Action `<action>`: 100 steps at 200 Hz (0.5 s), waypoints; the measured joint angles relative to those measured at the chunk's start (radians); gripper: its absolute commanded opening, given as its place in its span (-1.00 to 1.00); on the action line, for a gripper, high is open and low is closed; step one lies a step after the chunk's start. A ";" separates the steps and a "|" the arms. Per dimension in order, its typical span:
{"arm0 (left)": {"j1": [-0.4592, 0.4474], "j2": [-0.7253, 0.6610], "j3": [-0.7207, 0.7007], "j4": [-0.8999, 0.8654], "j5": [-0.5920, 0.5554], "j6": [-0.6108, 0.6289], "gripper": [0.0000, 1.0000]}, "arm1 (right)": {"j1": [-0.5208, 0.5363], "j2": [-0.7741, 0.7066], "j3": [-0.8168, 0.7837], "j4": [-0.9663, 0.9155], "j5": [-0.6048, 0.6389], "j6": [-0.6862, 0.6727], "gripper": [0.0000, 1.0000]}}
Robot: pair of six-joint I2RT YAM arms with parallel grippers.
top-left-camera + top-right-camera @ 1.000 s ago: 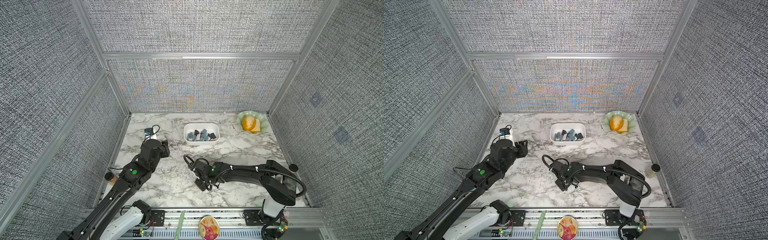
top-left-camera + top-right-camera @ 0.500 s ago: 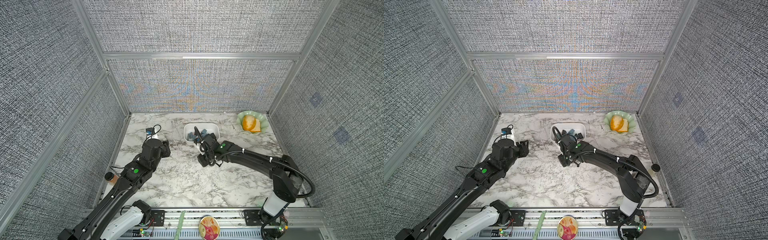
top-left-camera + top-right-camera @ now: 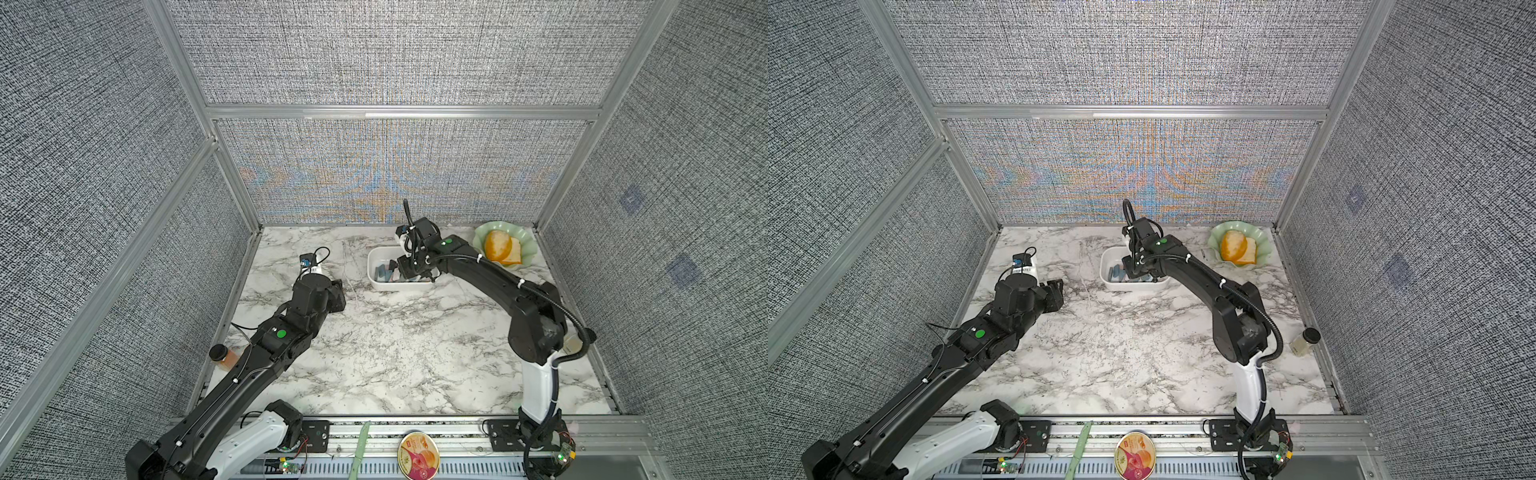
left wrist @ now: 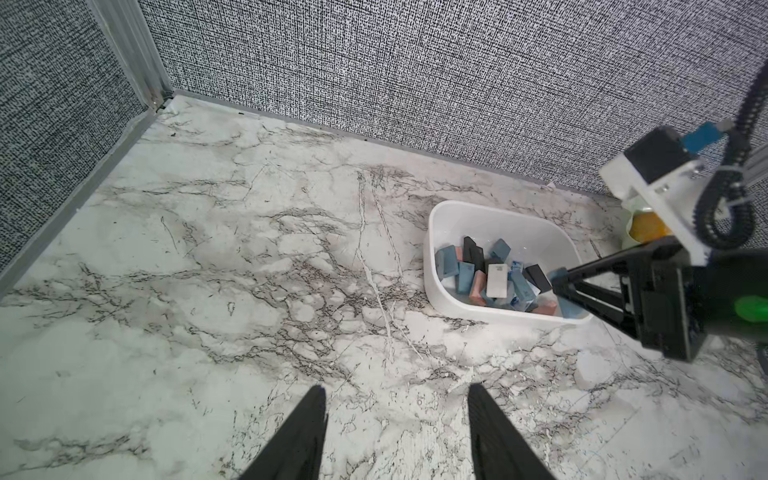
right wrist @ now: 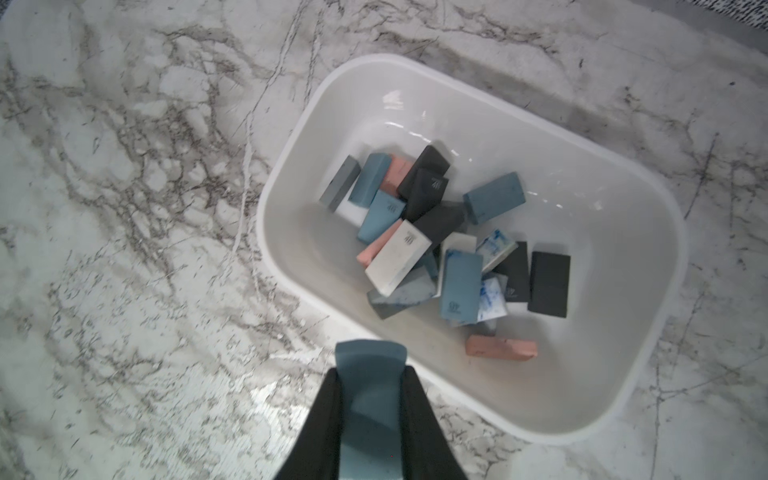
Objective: Put the eraser in the storage box
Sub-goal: Place the eraser in the storage box.
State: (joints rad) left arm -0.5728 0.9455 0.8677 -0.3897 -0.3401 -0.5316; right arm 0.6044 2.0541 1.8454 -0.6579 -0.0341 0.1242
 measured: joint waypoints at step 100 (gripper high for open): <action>0.000 0.007 -0.006 0.053 0.007 0.013 0.18 | -0.087 0.219 0.172 -0.045 -0.026 0.018 0.24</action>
State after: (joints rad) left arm -0.5724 0.9524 0.8612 -0.3367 -0.3332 -0.5190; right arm 0.5171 2.2726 2.0174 -0.7025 -0.0605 0.1421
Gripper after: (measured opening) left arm 0.584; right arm 0.554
